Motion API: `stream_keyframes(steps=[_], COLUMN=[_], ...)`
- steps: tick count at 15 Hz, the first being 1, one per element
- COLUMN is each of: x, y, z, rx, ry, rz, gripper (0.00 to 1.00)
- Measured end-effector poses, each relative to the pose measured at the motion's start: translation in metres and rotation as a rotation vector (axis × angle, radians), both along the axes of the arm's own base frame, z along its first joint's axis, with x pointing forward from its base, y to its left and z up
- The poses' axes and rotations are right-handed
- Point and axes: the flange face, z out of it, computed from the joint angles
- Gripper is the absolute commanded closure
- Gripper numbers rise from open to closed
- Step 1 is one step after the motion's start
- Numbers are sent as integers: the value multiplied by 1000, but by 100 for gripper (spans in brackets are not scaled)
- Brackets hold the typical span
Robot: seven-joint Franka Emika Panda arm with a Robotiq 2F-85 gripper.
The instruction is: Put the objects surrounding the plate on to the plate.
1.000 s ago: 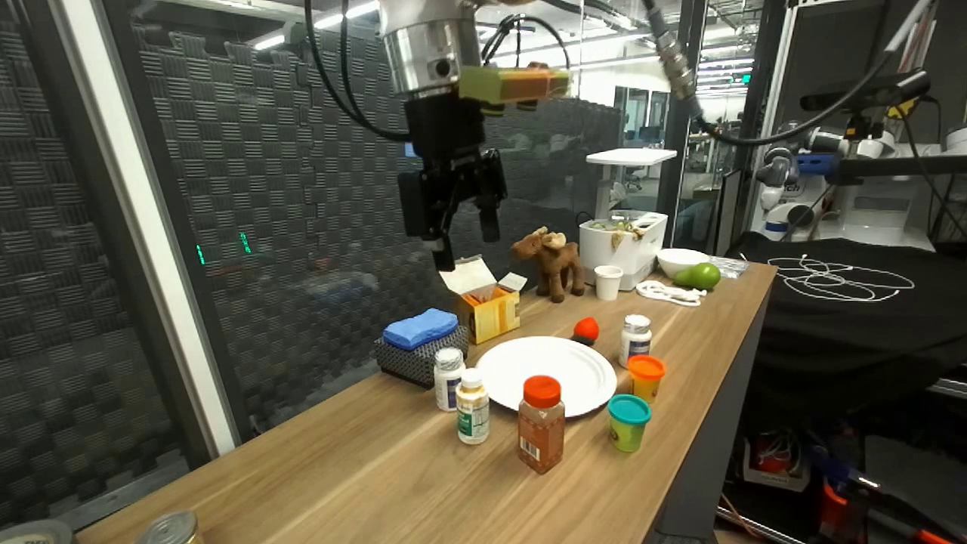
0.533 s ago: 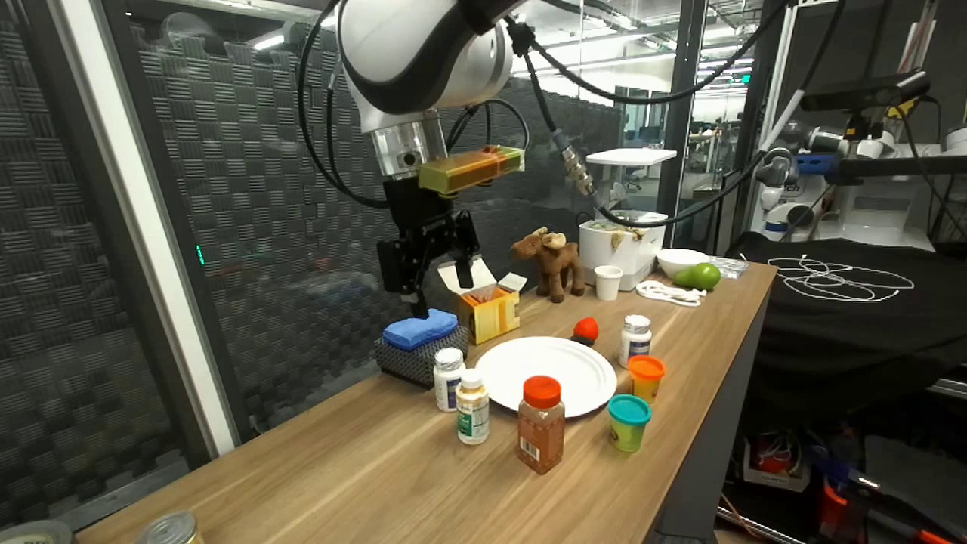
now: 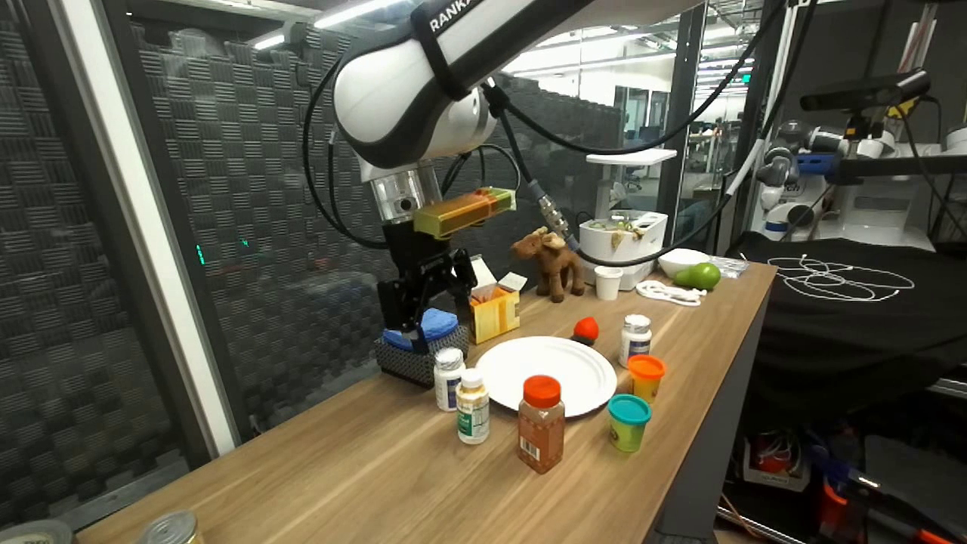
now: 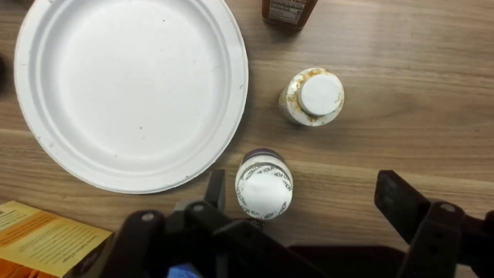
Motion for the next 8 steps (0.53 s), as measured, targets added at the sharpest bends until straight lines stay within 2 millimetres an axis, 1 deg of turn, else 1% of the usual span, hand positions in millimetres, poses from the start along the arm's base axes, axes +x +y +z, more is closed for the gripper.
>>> stream_keyframes(steps=[5,8], x=[-7,-5], y=[-3,-5], z=[-27,-38], rx=[3,-1], ry=[84,106], rz=[1,5], gripper=[0,0])
